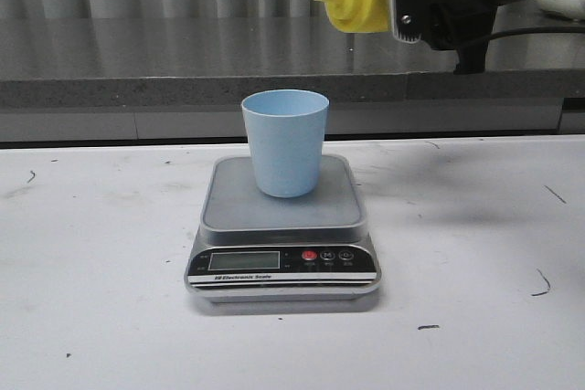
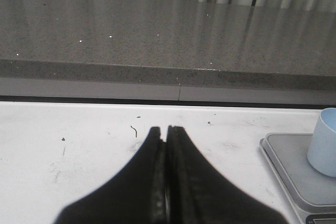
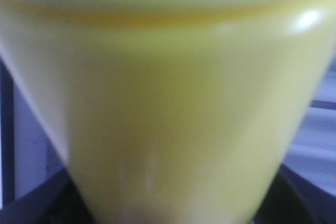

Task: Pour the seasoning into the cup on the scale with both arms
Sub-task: 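Lift the yellow bottle with the right gripper and tilt it toward the cup, then lower the yellow bottle upright back onto the table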

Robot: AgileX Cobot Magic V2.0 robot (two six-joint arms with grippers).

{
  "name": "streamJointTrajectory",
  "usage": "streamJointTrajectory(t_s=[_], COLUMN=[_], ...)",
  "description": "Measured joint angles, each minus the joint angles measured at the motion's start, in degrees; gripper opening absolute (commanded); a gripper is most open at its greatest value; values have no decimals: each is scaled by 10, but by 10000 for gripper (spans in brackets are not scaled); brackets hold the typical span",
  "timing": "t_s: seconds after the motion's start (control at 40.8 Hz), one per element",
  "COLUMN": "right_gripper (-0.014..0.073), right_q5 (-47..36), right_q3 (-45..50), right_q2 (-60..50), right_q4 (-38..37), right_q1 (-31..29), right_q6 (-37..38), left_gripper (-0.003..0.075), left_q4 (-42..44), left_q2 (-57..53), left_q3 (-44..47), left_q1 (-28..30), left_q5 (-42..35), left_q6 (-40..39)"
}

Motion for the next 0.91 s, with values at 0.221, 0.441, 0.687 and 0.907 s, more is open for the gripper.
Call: streamJointTrajectory(t_s=[0.221,0.441,0.687,0.907], right_gripper=[228,228,241,241], right_q5=[2,33,124,175], right_q3=[0,0,0,21], right_q2=[4,-1,-23,-79], right_q4=[133,398,578,712], right_q1=[39,57,52,52], right_q6=[3,5,5,5], left_gripper=[-20,-20,-20,-20], left_q4=[0,0,0,0], left_q2=[0,0,0,0], left_q3=[0,0,0,0], left_q1=[0,0,0,0], left_q5=[0,0,0,0], left_q6=[0,0,0,0])
